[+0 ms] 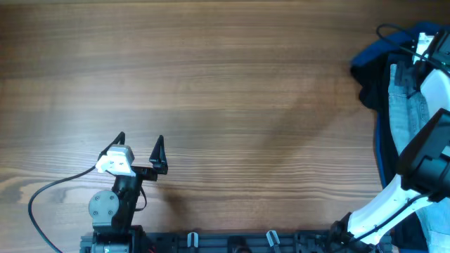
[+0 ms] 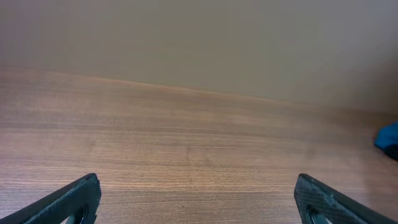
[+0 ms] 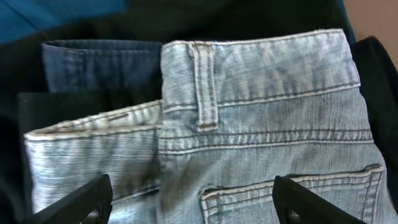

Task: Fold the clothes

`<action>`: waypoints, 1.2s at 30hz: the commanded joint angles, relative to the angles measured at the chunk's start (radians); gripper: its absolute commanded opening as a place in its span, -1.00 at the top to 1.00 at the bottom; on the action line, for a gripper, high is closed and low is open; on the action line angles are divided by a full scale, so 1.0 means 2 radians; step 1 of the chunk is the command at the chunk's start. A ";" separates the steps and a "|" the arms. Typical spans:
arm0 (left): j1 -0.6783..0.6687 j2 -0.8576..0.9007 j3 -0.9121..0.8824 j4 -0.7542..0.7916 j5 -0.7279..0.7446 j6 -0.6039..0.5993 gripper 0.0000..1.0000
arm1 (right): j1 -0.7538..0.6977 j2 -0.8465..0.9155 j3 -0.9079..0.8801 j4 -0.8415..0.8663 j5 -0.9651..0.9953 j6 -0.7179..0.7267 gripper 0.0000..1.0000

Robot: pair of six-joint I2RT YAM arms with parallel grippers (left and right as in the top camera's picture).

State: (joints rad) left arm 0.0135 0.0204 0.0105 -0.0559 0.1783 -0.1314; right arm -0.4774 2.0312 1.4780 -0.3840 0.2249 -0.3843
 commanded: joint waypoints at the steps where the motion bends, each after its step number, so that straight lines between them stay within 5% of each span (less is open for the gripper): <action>1: 0.003 -0.002 -0.002 -0.002 -0.004 0.010 -1.00 | -0.014 0.023 0.003 0.003 0.002 -0.004 -0.68; 5: 0.003 -0.002 -0.002 -0.002 -0.004 0.010 -1.00 | -0.017 0.027 0.003 0.009 0.002 -0.004 -0.66; 9: 0.003 -0.002 -0.002 -0.002 -0.004 0.010 -0.99 | -0.017 0.027 0.003 0.009 0.002 -0.004 -0.27; 16: 0.003 -0.002 -0.002 -0.002 -0.004 0.010 -1.00 | -0.017 0.028 0.003 -0.005 0.002 0.010 0.91; 25: 0.003 -0.002 -0.002 -0.002 -0.004 0.010 -1.00 | -0.017 0.010 0.003 -0.046 -0.006 0.105 0.91; 36: 0.003 -0.002 -0.002 -0.002 -0.004 0.010 -1.00 | -0.014 -0.044 0.003 -0.074 -0.160 0.117 0.91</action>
State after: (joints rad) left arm 0.0135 0.0204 0.0105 -0.0559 0.1783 -0.1314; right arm -0.5144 1.9675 1.4818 -0.5274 -0.0010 -0.1890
